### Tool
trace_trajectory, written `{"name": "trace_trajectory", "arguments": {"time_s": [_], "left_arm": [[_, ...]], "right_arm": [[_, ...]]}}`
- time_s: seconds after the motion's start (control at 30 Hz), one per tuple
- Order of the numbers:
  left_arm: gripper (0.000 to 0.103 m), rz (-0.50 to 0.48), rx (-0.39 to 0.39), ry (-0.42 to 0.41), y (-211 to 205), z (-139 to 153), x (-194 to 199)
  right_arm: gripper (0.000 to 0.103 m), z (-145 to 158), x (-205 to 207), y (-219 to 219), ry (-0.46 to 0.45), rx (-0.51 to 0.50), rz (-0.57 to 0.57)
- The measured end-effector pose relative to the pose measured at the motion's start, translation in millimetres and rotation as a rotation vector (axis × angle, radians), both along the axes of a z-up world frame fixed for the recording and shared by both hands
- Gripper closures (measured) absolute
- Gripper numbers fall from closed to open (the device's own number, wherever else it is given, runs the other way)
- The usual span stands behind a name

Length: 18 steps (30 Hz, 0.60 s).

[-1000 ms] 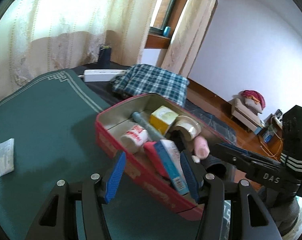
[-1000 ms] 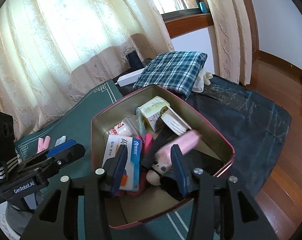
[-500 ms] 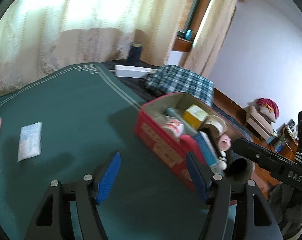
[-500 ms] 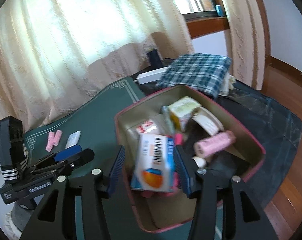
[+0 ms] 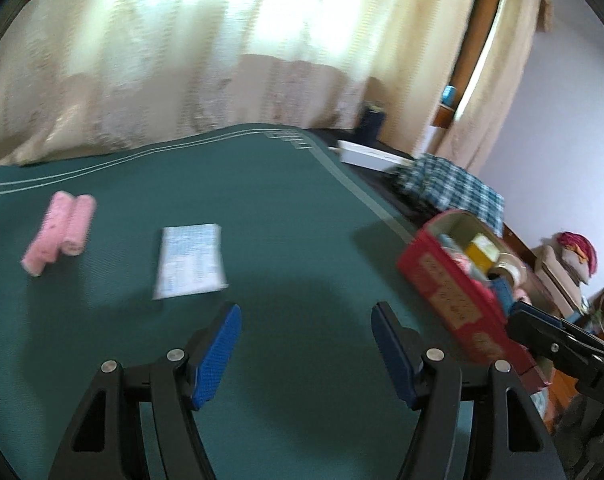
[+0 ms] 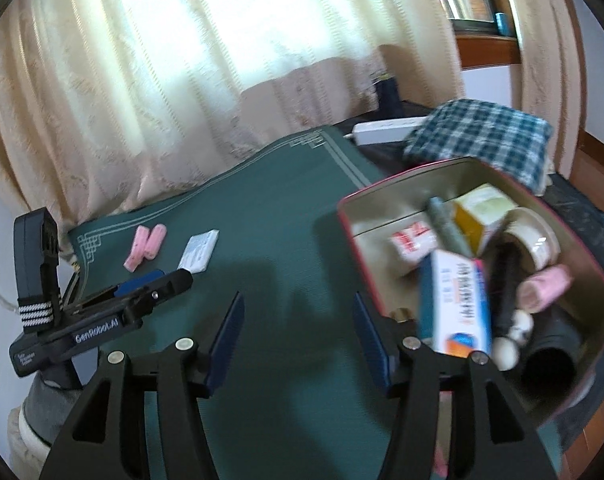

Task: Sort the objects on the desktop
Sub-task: 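Return both grippers to the mat and grasp a pink curler with the left gripper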

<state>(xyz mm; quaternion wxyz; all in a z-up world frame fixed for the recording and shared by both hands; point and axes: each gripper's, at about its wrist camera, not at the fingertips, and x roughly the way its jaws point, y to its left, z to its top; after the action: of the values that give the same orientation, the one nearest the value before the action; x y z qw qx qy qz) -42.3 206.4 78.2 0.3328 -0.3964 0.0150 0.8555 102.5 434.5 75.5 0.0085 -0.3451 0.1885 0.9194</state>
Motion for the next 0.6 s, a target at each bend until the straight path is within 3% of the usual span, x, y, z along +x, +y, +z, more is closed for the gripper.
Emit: {"name": "trace_trajectory", "arguments": {"time_s": [0.47, 0.6], "left_arm": [[0.034, 0.309, -0.071, 0.04, -123.0, -7.9, -88.3], [0.034, 0.364, -0.092, 0.038, -139.4, -14.7, -112.8]], "right_arm": [[0.042, -15.9, -33.0, -40.8, -0.051, -0.013, 0.075], [0.042, -21.6, -42.0, -46.1, -0.065, -0.014, 0.09]]}}
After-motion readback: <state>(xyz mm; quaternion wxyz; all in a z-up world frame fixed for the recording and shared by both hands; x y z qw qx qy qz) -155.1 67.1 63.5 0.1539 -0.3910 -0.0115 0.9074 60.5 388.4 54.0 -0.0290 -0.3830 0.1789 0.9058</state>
